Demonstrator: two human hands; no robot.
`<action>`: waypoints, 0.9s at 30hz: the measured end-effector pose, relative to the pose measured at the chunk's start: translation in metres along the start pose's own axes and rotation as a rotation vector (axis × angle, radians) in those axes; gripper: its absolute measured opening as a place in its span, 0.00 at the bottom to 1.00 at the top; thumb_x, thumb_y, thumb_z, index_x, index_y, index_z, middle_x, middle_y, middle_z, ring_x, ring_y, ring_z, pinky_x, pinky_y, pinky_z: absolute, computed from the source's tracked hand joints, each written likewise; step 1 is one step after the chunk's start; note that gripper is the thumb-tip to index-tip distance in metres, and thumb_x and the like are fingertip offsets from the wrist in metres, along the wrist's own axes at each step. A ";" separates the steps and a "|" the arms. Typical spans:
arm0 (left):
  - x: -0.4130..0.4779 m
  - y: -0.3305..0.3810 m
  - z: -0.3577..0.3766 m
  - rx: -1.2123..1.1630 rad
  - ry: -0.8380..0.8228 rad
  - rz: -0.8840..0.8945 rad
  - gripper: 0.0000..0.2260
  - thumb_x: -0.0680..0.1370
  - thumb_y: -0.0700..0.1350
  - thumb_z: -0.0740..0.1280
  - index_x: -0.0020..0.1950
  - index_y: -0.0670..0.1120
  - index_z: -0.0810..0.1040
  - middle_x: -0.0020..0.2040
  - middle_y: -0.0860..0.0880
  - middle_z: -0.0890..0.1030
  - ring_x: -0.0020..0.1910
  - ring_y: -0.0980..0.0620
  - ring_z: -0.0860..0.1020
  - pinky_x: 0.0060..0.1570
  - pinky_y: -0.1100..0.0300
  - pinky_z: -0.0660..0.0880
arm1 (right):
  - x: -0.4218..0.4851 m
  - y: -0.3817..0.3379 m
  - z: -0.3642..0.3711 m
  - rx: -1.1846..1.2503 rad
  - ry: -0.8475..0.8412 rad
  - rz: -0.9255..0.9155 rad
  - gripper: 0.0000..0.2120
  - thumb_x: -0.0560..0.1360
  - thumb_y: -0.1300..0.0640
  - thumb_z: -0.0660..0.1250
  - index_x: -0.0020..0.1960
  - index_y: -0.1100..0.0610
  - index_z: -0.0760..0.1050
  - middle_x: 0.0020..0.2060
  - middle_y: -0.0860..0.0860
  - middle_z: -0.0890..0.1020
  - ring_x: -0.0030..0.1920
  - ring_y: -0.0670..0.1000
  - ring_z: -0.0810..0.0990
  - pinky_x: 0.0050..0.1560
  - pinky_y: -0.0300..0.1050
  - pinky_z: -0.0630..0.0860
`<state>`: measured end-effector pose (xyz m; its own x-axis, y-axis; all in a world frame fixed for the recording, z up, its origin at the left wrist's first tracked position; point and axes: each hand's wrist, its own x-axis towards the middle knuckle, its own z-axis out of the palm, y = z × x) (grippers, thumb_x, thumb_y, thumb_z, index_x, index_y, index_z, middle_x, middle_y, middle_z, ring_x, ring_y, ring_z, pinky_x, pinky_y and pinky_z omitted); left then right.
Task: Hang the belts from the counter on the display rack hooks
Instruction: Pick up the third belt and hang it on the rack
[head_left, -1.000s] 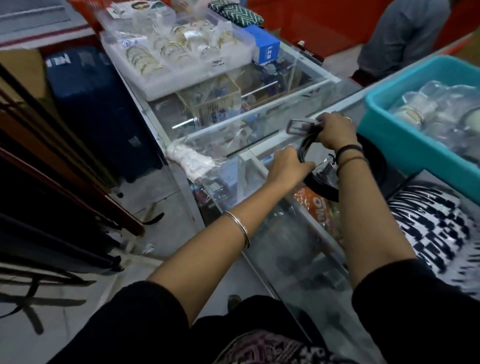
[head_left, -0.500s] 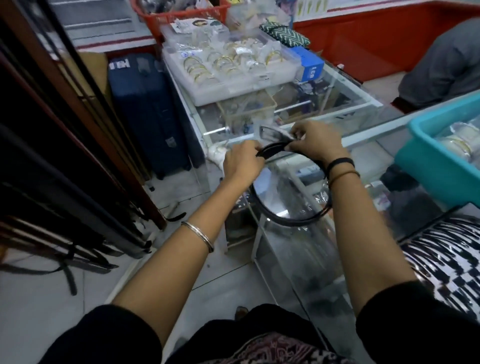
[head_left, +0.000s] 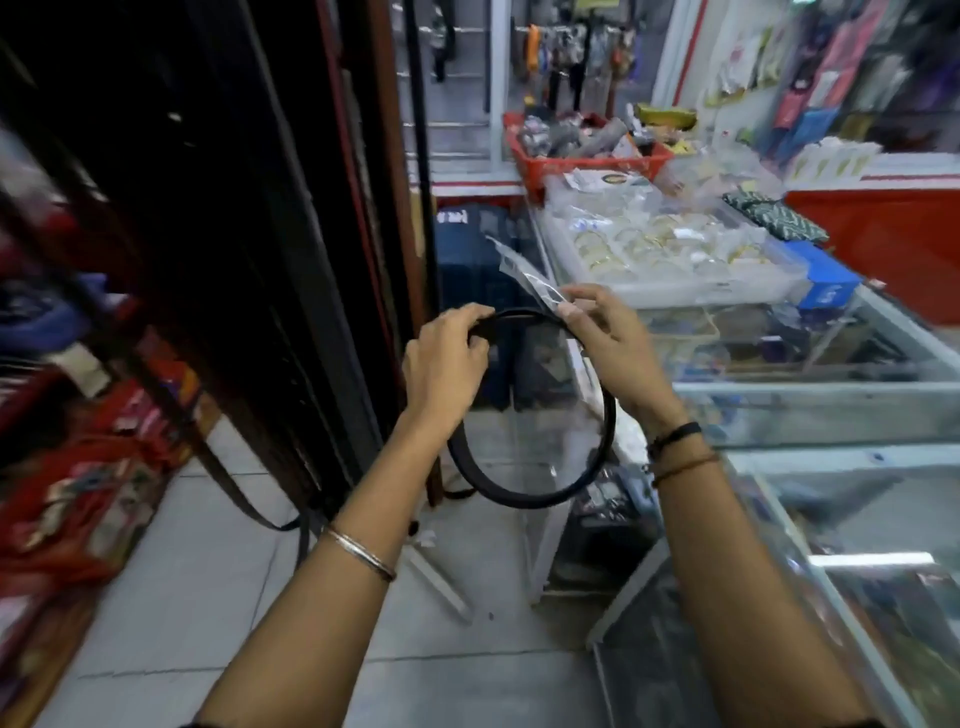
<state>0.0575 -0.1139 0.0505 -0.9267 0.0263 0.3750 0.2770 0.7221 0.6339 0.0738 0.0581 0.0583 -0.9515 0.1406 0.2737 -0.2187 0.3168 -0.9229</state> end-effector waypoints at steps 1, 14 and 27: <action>0.004 -0.002 -0.013 -0.005 0.044 0.016 0.17 0.78 0.39 0.61 0.64 0.53 0.76 0.62 0.50 0.80 0.61 0.48 0.78 0.54 0.55 0.71 | 0.002 -0.012 0.012 0.073 0.037 -0.038 0.10 0.78 0.56 0.64 0.58 0.55 0.75 0.44 0.48 0.78 0.41 0.38 0.77 0.45 0.33 0.74; 0.056 0.041 -0.176 -0.865 0.308 0.225 0.10 0.79 0.46 0.64 0.54 0.41 0.80 0.51 0.40 0.84 0.50 0.46 0.83 0.50 0.52 0.82 | 0.035 -0.150 0.122 0.546 0.137 -0.546 0.22 0.69 0.72 0.71 0.59 0.60 0.68 0.50 0.45 0.77 0.48 0.34 0.79 0.50 0.28 0.74; 0.124 0.067 -0.271 -0.817 0.489 0.419 0.04 0.75 0.40 0.70 0.47 0.48 0.80 0.45 0.47 0.83 0.41 0.58 0.82 0.34 0.65 0.78 | 0.092 -0.249 0.156 0.700 0.206 -0.806 0.20 0.65 0.67 0.75 0.51 0.52 0.73 0.42 0.32 0.82 0.47 0.37 0.81 0.48 0.28 0.75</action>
<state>0.0301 -0.2498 0.3228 -0.5629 -0.2475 0.7886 0.8096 0.0270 0.5863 0.0070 -0.1539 0.2711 -0.4323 0.3067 0.8479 -0.8997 -0.2096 -0.3829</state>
